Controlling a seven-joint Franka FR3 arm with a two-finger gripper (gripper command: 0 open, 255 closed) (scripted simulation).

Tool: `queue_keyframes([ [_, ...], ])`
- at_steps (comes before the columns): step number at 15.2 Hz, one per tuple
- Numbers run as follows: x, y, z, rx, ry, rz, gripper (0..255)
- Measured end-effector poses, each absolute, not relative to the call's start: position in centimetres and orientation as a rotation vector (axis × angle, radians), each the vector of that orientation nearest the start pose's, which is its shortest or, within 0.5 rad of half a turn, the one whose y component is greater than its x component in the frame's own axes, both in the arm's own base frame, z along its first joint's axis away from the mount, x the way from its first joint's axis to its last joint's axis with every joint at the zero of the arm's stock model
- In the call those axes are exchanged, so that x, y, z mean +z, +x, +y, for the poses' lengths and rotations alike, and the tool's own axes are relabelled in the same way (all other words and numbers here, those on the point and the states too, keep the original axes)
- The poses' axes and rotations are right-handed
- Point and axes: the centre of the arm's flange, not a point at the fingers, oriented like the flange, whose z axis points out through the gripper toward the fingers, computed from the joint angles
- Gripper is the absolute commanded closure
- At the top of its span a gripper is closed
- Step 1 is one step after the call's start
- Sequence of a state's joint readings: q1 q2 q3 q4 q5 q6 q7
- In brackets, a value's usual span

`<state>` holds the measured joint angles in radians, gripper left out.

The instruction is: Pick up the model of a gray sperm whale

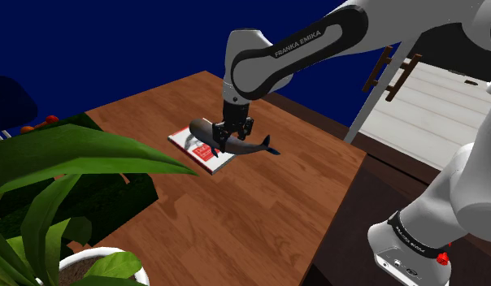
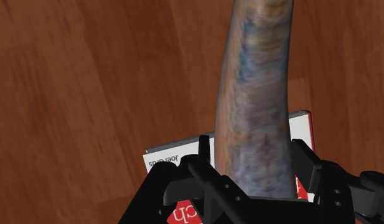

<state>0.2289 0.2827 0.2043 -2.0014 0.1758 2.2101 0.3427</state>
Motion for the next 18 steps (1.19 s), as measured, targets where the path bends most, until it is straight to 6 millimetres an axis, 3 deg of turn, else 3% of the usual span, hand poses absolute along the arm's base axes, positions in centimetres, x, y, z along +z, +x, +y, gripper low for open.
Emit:
queue_keyframes([
  [4,32.0,53.6,25.0,0.208,-2.981,0.038,255],
  [18,39.1,53.6,25.2,0.209,-2.981,0.039,255],
])
